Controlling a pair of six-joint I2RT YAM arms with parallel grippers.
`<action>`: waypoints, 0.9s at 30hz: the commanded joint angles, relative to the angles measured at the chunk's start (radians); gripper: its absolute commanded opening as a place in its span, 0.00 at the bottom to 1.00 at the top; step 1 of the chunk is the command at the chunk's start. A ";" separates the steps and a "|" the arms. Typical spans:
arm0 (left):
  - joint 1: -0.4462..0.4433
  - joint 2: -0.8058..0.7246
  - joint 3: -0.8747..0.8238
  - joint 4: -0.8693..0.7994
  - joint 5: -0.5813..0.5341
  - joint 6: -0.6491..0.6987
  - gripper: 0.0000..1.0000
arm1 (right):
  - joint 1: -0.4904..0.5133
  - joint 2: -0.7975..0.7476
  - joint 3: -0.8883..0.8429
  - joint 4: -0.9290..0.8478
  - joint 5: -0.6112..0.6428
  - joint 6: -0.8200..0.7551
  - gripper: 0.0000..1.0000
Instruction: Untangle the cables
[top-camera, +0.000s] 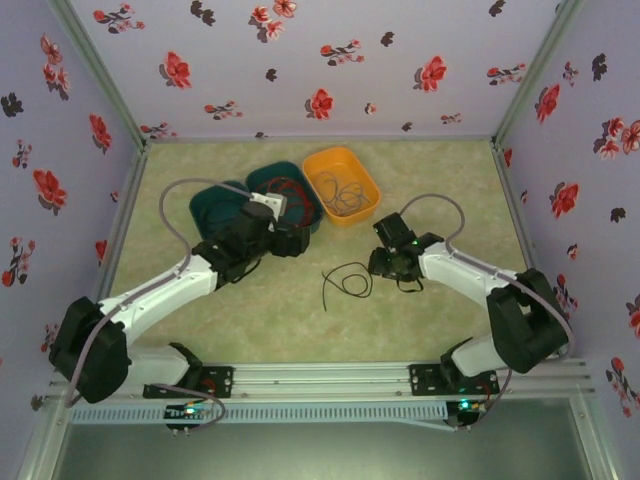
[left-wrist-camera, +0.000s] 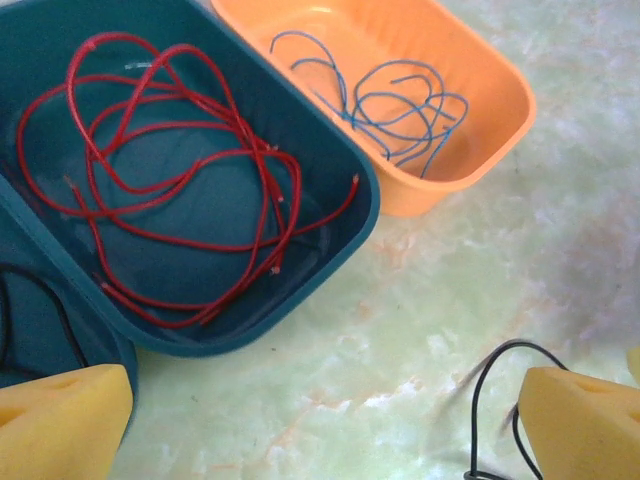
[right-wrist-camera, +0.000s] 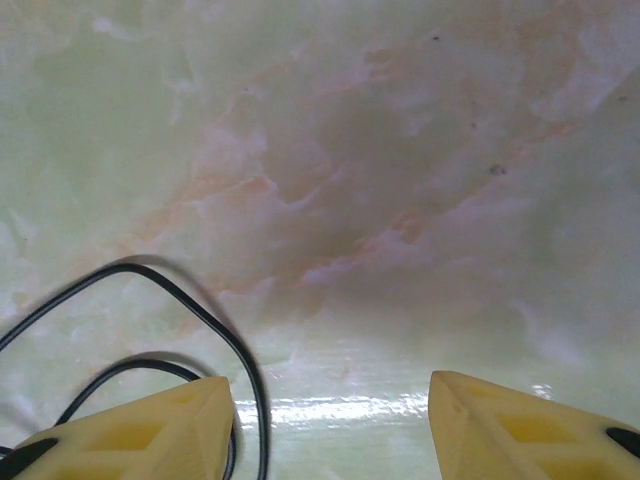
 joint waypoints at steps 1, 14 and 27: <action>-0.041 0.016 -0.020 0.058 -0.139 -0.086 1.00 | 0.014 0.050 0.050 0.015 -0.032 -0.024 0.53; -0.064 0.009 -0.074 0.139 -0.212 -0.159 1.00 | 0.073 0.209 0.158 -0.036 0.024 -0.152 0.51; -0.064 0.014 -0.079 0.139 -0.217 -0.154 1.00 | 0.100 0.369 0.239 -0.045 0.056 -0.234 0.48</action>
